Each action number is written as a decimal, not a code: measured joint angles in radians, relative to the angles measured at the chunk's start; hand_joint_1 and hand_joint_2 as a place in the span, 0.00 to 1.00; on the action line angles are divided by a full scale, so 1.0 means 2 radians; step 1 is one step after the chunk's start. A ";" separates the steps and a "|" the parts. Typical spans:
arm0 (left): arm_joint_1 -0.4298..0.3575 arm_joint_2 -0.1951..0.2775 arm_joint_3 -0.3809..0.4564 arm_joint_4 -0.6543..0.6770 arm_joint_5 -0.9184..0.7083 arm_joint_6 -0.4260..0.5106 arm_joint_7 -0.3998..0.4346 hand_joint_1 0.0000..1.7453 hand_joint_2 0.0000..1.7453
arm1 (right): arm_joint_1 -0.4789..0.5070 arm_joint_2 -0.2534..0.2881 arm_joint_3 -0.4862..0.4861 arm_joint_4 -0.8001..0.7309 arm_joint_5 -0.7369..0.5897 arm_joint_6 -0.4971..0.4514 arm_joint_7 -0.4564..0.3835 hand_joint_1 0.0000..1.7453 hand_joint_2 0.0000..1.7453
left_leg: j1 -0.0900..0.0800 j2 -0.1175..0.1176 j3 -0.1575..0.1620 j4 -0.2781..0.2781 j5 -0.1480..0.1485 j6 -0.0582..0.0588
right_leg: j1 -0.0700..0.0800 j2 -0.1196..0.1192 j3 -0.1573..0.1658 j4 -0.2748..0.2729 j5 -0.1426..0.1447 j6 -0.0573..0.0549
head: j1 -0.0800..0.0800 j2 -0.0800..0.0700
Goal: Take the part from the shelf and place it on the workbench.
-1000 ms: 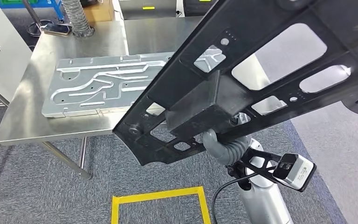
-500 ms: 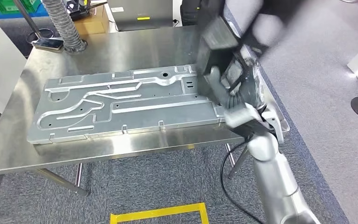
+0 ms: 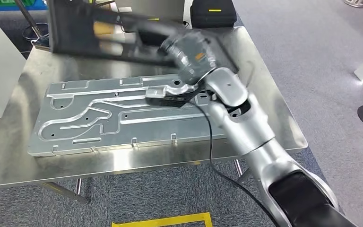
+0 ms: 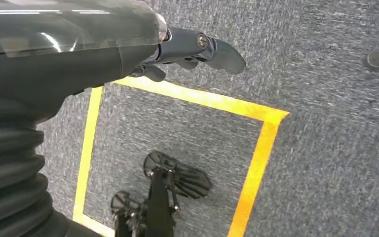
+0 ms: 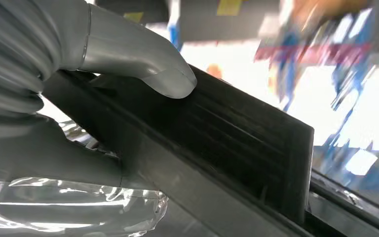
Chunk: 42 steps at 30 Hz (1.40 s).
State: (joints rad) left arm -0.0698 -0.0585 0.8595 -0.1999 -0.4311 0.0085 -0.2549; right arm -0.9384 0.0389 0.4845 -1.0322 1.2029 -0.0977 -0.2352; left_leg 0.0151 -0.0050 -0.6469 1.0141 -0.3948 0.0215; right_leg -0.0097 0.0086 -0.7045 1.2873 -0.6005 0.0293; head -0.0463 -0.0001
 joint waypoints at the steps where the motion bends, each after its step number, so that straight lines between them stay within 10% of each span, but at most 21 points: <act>1: 0.000 0.000 0.000 0.000 -0.001 0.000 0.000 0.00 1.00 | 0.000 0.006 0.011 0.022 -0.002 0.004 -0.006 1.00 1.00 | 0.000 -0.002 0.003 0.000 -0.003 0.000 | -0.001 0.000 -0.010 0.006 0.009 0.000 | 0.000 0.000; 6: -0.001 -0.003 0.002 0.000 -0.007 -0.002 -0.003 0.00 1.00 | -0.010 0.038 0.043 0.126 -0.033 0.016 -0.030 1.00 1.00 | -0.001 -0.007 0.016 0.004 -0.016 -0.008 | 0.004 -0.001 0.028 -0.121 0.095 -0.012 | 0.000 0.000; 11: -0.001 -0.004 0.003 0.000 -0.016 -0.005 -0.010 0.00 1.00 | -0.008 0.058 0.051 0.209 -0.071 0.025 -0.040 1.00 1.00 | 0.000 -0.004 0.014 0.015 -0.030 -0.019 | 0.003 -0.003 0.043 -0.144 0.093 -0.022 | 0.000 0.000; 15: -0.001 -0.004 0.005 0.000 -0.019 -0.008 -0.015 0.00 1.00 | -0.011 0.067 0.059 0.253 -0.073 0.048 -0.016 1.00 1.00 | 0.002 -0.001 -0.040 0.127 -0.077 -0.026 | 0.002 -0.003 0.050 -0.146 0.089 -0.026 | 0.000 0.000; 17: 0.000 -0.004 0.005 0.000 -0.021 -0.010 -0.019 0.00 1.00 | -0.010 0.070 0.064 0.274 -0.069 0.066 0.008 1.00 1.00 | 0.005 -0.001 -0.045 0.128 -0.063 -0.029 | 0.001 -0.004 0.054 -0.145 0.085 -0.023 | 0.000 0.000; 20: 0.001 -0.005 0.007 0.000 -0.023 -0.013 -0.024 0.00 1.00 | -0.007 0.070 0.072 0.301 -0.063 0.075 0.032 1.00 1.00 | 0.011 -0.002 -0.006 0.040 -0.019 -0.034 | -0.001 -0.007 0.056 -0.134 0.075 -0.013 | 0.000 0.000; 26: 0.003 -0.006 0.010 0.000 -0.029 -0.016 -0.035 0.00 1.00 | -0.010 0.063 0.077 0.325 -0.052 0.075 0.055 1.00 1.00 | 0.008 0.001 0.007 0.018 -0.018 -0.012 | -0.001 -0.003 0.049 -0.116 0.061 -0.001 | 0.001 0.000; 30: 0.002 -0.006 0.012 0.000 -0.031 -0.018 -0.039 0.00 1.00 | -0.010 0.057 0.081 0.335 -0.047 0.075 0.062 1.00 1.00 | 0.003 0.002 0.008 0.017 -0.018 -0.005 | -0.001 -0.004 -0.005 0.000 0.007 0.001 | 0.001 0.000; 32: 0.002 -0.006 0.012 0.000 -0.031 -0.018 -0.039 0.00 1.00 | -0.010 0.056 0.082 0.338 -0.046 0.075 0.063 0.50 0.50 | -0.001 0.002 0.009 0.017 -0.017 -0.003 | 0.001 -0.004 -0.011 0.012 0.011 -0.004 | 0.001 0.000; 34: 0.002 -0.006 0.012 0.000 -0.031 -0.018 -0.039 0.00 1.00 | -0.011 0.055 0.083 0.339 -0.045 0.075 0.064 0.00 0.00 | -0.005 0.002 0.010 0.016 -0.017 -0.001 | 0.007 -0.004 0.018 -0.043 0.041 -0.017 | 0.001 0.000; 37: 0.001 -0.008 0.013 0.000 -0.032 -0.020 -0.041 0.00 1.00 | -0.012 0.055 0.085 0.341 -0.043 0.073 0.066 0.00 0.00 | -0.007 0.002 0.012 0.014 -0.015 -0.003 | 0.017 -0.005 0.056 -0.121 0.065 -0.037 | 0.000 0.000; 41: -0.002 -0.008 0.013 0.000 -0.037 -0.017 -0.046 0.00 0.00 | -0.007 0.053 0.086 0.342 -0.039 0.061 0.066 0.00 0.00 | -0.006 0.002 0.013 0.012 -0.014 -0.011 | 0.015 -0.006 0.065 -0.145 0.078 -0.038 | 0.000 0.000; 42: -0.002 -0.007 0.013 -0.001 -0.038 -0.016 -0.048 0.00 0.00 | -0.005 0.053 0.087 0.343 -0.038 0.055 0.065 0.00 0.00 | -0.006 0.002 0.009 0.023 -0.022 -0.014 | 0.012 -0.006 0.068 -0.151 0.082 -0.036 | 0.000 0.000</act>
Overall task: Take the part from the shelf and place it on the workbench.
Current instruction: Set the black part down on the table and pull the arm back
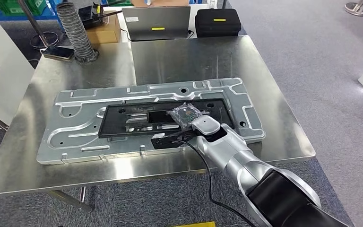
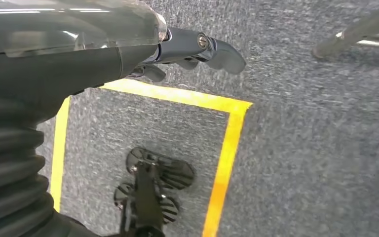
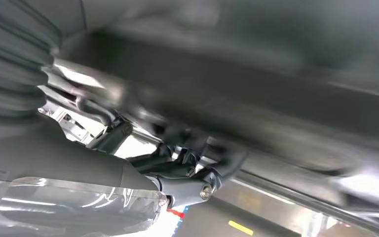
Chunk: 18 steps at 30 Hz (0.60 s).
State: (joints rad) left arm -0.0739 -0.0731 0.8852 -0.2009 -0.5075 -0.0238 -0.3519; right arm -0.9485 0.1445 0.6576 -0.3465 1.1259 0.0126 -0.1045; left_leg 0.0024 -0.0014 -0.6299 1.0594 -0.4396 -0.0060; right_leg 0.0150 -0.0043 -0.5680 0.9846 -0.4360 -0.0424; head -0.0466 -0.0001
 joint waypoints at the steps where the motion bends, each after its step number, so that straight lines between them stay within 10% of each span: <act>1: 0.000 0.001 0.000 0.000 -0.001 0.001 -0.002 0.00 0.00 | 0.003 0.000 0.000 0.000 0.000 -0.009 -0.003 0.00 0.00 | 0.001 0.000 -0.009 0.023 -0.015 -0.002 | -0.002 0.000 0.002 -0.004 0.004 0.002 | 0.000 0.000; 5: 0.001 0.003 0.000 0.000 -0.003 0.003 -0.003 0.00 0.00 | 0.017 -0.001 -0.001 -0.001 -0.007 -0.057 -0.028 0.00 0.00 | 0.008 0.000 -0.051 0.122 -0.060 -0.014 | -0.004 0.000 -0.002 -0.002 0.005 0.004 | 0.000 0.000; 8: 0.001 0.004 0.001 0.000 -0.006 0.003 -0.004 0.00 0.00 | 0.023 -0.001 -0.010 -0.017 -0.034 -0.092 -0.073 0.00 0.00 | 0.013 0.000 -0.011 0.048 -0.020 -0.022 | -0.009 0.002 -0.006 0.009 -0.002 0.013 | 0.000 0.000; 10: 0.000 0.004 0.002 0.000 -0.008 0.001 -0.005 0.00 0.00 | 0.027 0.000 -0.022 -0.037 -0.067 -0.103 -0.110 0.00 0.00 | 0.014 -0.002 0.013 0.000 -0.006 -0.018 | -0.009 0.004 -0.011 0.021 -0.007 0.020 | 0.000 0.000; 15: 0.001 0.003 0.009 0.000 -0.012 -0.001 -0.008 0.00 0.00 | 0.067 -0.011 -0.069 -0.141 -0.180 -0.132 -0.190 0.00 0.00 | 0.013 -0.004 0.012 -0.005 -0.006 0.002 | -0.009 0.004 -0.020 0.037 -0.019 0.029 | 0.000 0.000; 18: 0.002 0.004 0.015 0.000 -0.014 -0.001 -0.009 0.00 0.00 | 0.102 -0.030 -0.105 -0.236 -0.242 -0.172 -0.210 0.00 0.00 | 0.012 -0.004 0.012 -0.005 -0.006 0.008 | -0.010 0.004 -0.059 0.119 -0.061 0.035 | 0.000 0.000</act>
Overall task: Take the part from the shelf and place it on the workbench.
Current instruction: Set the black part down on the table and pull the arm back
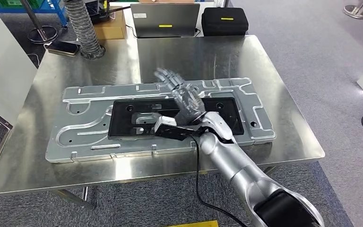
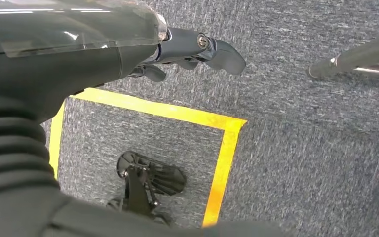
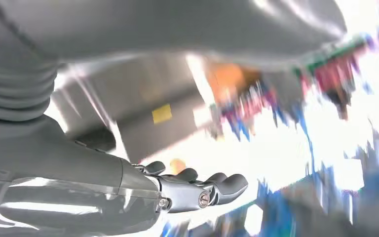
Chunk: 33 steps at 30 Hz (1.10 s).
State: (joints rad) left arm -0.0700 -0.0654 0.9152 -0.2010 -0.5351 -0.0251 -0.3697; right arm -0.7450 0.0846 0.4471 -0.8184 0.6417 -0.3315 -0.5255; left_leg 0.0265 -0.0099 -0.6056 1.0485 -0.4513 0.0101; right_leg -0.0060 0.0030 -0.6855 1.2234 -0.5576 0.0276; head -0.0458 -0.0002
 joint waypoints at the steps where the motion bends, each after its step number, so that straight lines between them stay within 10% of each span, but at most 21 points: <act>1: 0.001 0.000 0.002 0.000 0.000 0.000 0.000 0.00 0.00 | 0.014 -0.008 -0.013 -0.033 -0.014 -0.015 -0.003 0.00 0.00 | -0.001 0.000 0.000 0.000 0.000 0.001 | 0.000 0.000 -0.016 0.030 -0.010 0.000 | 0.000 0.000; 3: 0.003 0.000 0.008 0.000 0.002 0.002 -0.001 0.00 0.00 | 0.042 -0.024 -0.041 -0.096 -0.030 -0.042 -0.009 0.00 0.00 | -0.004 -0.002 0.001 0.000 -0.001 0.003 | 0.002 0.000 -0.027 0.045 -0.003 -0.003 | 0.000 0.000; 7: 0.005 0.000 0.019 0.000 0.005 0.004 -0.002 0.00 0.00 | 0.096 -0.052 -0.105 -0.227 -0.016 -0.100 -0.023 0.00 0.00 | -0.011 -0.004 0.004 -0.002 -0.003 0.004 | 0.013 -0.002 0.025 -0.075 0.056 -0.028 | 0.000 0.000; 10: 0.005 0.000 0.028 0.000 0.007 0.003 -0.004 0.00 0.00 | 0.147 -0.059 -0.153 -0.328 0.045 -0.160 -0.026 0.00 0.00 | -0.009 -0.003 0.006 -0.006 -0.003 -0.001 | 0.018 -0.005 0.035 -0.099 0.062 -0.034 | 0.000 0.000; 13: 0.005 0.000 0.035 0.000 0.009 -0.001 -0.005 0.00 0.00 | 0.200 -0.059 -0.204 -0.416 0.078 -0.182 -0.022 0.00 0.00 | -0.011 0.001 0.003 0.011 -0.018 -0.006 | 0.012 -0.007 0.048 -0.119 0.068 -0.031 | 0.000 0.000; 17: 0.007 0.000 0.044 0.000 0.010 -0.005 -0.005 0.00 0.00 | 0.279 -0.058 -0.287 -0.464 0.029 -0.182 -0.028 0.00 0.00 | -0.008 0.003 -0.042 0.115 -0.068 -0.013 | 0.009 -0.010 0.053 -0.123 0.069 -0.031 | 0.000 0.000; 21: 0.008 0.000 0.051 0.000 0.008 -0.006 -0.001 0.00 0.00 | 0.339 -0.057 -0.374 -0.452 -0.010 -0.181 -0.039 0.00 0.00 | -0.002 0.002 0.001 0.037 -0.027 -0.020 | 0.005 -0.008 0.046 -0.110 0.065 -0.023 | 0.000 0.000; 27: 0.007 -0.002 0.057 0.000 0.000 -0.005 0.008 0.00 0.00 | 0.384 -0.049 -0.475 -0.370 0.000 -0.164 -0.050 0.00 0.00 | -0.003 -0.001 0.018 -0.006 -0.008 0.001 | 0.003 -0.004 0.035 -0.094 0.060 -0.003 | 0.000 0.000; 31: 0.007 -0.003 0.060 0.000 -0.009 -0.005 0.015 0.00 0.00 | 0.387 -0.041 -0.532 -0.288 0.029 -0.142 -0.057 0.00 0.00 | -0.001 0.002 0.000 -0.008 0.006 0.008 | -0.002 -0.002 0.001 0.001 -0.015 0.008 | 0.000 0.000; 33: 0.007 -0.003 0.060 0.000 -0.014 -0.005 0.018 0.00 0.00 | 0.388 -0.038 -0.557 -0.242 0.041 -0.136 -0.062 0.00 0.00 | -0.002 0.002 -0.011 -0.007 0.013 0.007 | -0.004 -0.002 -0.001 0.034 -0.029 0.009 | 0.000 0.000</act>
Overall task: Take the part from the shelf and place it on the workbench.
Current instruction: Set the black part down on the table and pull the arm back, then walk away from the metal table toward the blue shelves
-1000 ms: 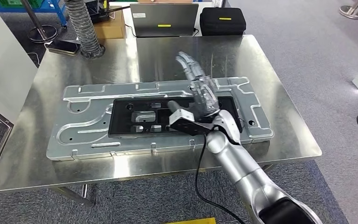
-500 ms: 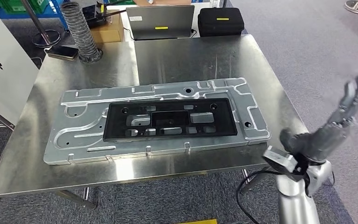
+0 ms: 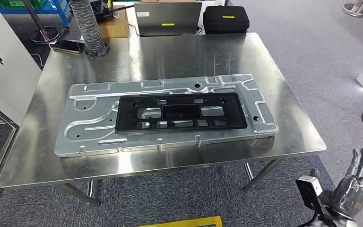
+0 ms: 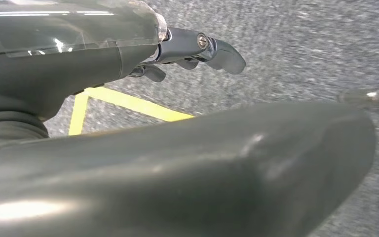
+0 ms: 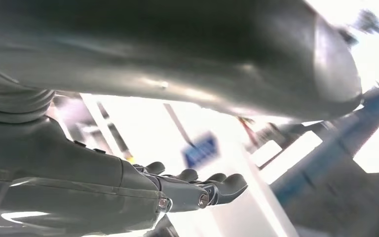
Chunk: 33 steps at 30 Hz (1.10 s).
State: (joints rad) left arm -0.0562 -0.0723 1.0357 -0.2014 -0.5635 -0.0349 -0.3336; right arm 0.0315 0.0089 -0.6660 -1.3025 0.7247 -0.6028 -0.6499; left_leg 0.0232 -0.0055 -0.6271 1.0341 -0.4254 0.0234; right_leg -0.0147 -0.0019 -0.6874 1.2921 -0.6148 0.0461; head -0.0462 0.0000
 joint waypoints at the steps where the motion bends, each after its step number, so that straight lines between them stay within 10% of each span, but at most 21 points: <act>1: 0.000 0.000 0.000 0.000 -0.002 0.000 0.001 0.00 0.00 | 0.000 0.001 -0.012 0.023 0.006 0.001 -0.004 0.00 0.00 | 0.000 0.000 -0.005 0.000 0.003 -0.001 | 0.000 0.000 0.014 -0.011 0.007 0.000 | 0.000 0.000; 4: -0.001 -0.001 0.000 0.000 -0.009 -0.001 0.005 0.00 0.00 | -0.005 0.001 -0.044 0.082 0.022 0.003 -0.012 0.00 0.00 | 0.001 0.000 -0.012 0.000 0.014 -0.007 | 0.001 0.000 0.088 -0.112 0.036 -0.003 | 0.000 0.000; 6: -0.002 -0.002 0.000 0.000 -0.013 -0.001 0.008 0.00 0.00 | -0.012 -0.002 -0.061 0.127 0.037 0.003 -0.013 0.00 0.00 | 0.001 0.001 -0.012 -0.003 0.021 -0.014 | 0.005 0.001 0.107 -0.147 0.038 -0.009 | 0.000 0.000; 10: 0.000 -0.005 0.000 0.000 -0.019 -0.003 0.011 0.00 0.00 | -0.025 -0.012 -0.088 0.224 0.053 0.003 -0.019 0.00 0.00 | 0.001 0.001 -0.016 -0.001 0.018 -0.026 | 0.006 0.000 0.097 -0.153 0.055 -0.025 | 0.000 0.000; 15: 0.002 -0.008 0.000 0.000 -0.025 -0.006 0.006 0.00 0.00 | -0.031 -0.019 -0.110 0.342 0.075 0.002 -0.002 0.00 0.00 | -0.002 0.001 -0.042 0.130 -0.081 -0.024 | 0.012 -0.002 0.067 -0.154 0.081 -0.037 | 0.000 0.000; 18: 0.003 -0.008 0.000 0.000 -0.027 -0.007 0.004 0.00 0.00 | -0.031 -0.021 -0.114 0.407 0.104 0.002 0.044 0.00 0.00 | -0.007 0.001 0.008 0.094 -0.054 -0.015 | 0.018 -0.003 0.048 -0.148 0.092 -0.039 | 0.000 0.000; 22: 0.001 -0.007 0.000 0.000 -0.033 -0.006 0.002 0.00 0.00 | -0.031 -0.017 -0.114 0.466 0.137 0.012 0.126 0.00 0.00 | -0.015 0.003 0.090 -0.022 -0.056 -0.003 | 0.020 -0.003 0.038 -0.142 0.103 -0.033 | 0.000 0.000; 25: 0.001 -0.007 0.000 0.000 -0.037 -0.005 0.002 0.00 0.00 | -0.031 -0.011 -0.113 0.495 0.161 0.039 0.188 0.00 0.00 | -0.013 0.005 0.085 -0.030 -0.044 0.001 | 0.018 -0.001 0.035 -0.138 0.101 -0.025 | 0.000 0.000; 30: 0.004 -0.006 0.001 0.000 -0.041 -0.003 0.004 0.00 0.00 | -0.031 -0.003 -0.107 0.524 0.184 0.096 0.260 0.00 0.00 | -0.009 0.008 0.053 -0.031 -0.018 0.004 | 0.004 0.001 0.004 -0.017 0.006 -0.008 | 0.000 0.000; 33: 0.005 -0.006 0.001 0.000 -0.047 -0.002 0.007 0.00 0.00 | -0.031 0.002 -0.105 0.533 0.184 0.126 0.291 0.00 0.00 | -0.005 0.008 0.033 -0.024 -0.006 -0.003 | -0.004 0.000 0.040 -0.033 0.039 0.000 | 0.000 0.000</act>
State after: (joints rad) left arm -0.0467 -0.0851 1.0372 -0.2010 -0.6581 -0.0396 -0.3203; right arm -0.0307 0.0119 -0.8761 -0.2361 1.0931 -0.3513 -0.0685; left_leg 0.0131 0.0114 -0.5613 0.9855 -0.4380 0.0175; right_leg -0.0226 -0.0011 -0.6084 1.2263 -0.5372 0.0462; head -0.0462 -0.0001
